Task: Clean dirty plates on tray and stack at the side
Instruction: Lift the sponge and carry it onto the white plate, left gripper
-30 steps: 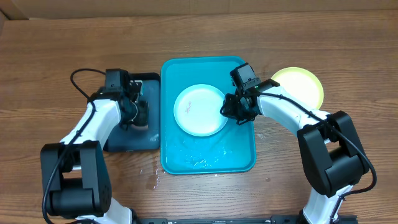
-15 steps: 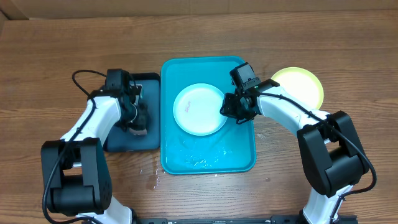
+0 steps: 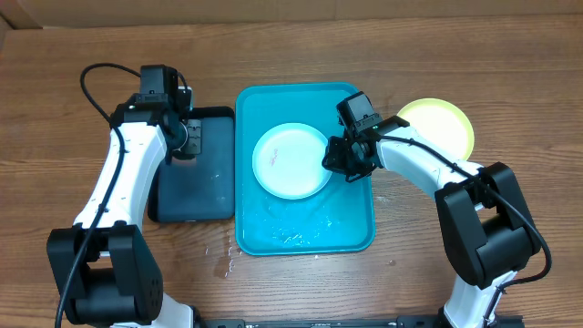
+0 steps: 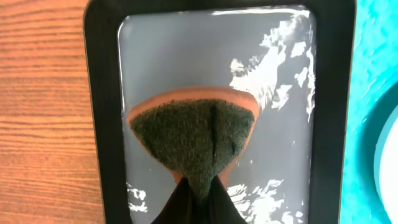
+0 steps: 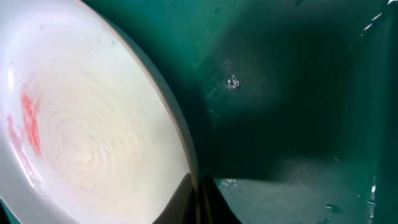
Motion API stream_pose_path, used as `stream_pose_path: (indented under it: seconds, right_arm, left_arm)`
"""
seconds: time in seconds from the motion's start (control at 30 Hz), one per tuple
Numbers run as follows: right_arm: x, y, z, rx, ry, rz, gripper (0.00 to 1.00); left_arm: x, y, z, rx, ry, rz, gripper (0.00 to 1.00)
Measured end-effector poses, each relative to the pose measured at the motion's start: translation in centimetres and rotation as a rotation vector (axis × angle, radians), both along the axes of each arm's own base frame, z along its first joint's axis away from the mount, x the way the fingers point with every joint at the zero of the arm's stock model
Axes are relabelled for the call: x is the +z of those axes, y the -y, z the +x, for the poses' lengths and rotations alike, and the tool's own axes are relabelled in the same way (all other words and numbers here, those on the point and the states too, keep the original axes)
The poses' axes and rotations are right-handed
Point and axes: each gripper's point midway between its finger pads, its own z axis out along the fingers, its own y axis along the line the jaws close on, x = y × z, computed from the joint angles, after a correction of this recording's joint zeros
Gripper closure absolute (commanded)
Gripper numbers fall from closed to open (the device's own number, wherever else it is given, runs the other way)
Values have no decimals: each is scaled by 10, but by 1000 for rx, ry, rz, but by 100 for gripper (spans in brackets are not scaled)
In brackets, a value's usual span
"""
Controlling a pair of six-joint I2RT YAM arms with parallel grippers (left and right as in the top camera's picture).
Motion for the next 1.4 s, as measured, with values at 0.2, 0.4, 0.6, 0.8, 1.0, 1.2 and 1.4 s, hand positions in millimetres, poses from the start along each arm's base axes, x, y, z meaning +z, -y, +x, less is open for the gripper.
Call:
stream_pose_path:
  seconds: [0.2,0.4,0.6,0.8,1.0,1.2,1.4]
  right_arm:
    - [0,-1,-1,2,-2,5,96]
    - [1,-2,-1,3,-4,11,96]
    - [1,-2,0,-1,-4,15,61]
    - [2,-5,3,7,13,26,59]
    - [1,-3,5,1,22,12,96]
    - [0,-1,5,-2,24,3,96]
    - [0,-2,4,1,27,-1,96]
  left_arm:
    - [0,0,-1,2,-4,-1,96]
    - [0,5,0,-6,1,-28,96]
    - [0,6,2,-9,9,-38,96]
    - [1,7,6,-11,24,-41,96]
    - [1,8,6,-12,24,-44,96]
    - [1,8,6,-12,24,-44,96]
    - [5,8,9,-16,35,-43,96]
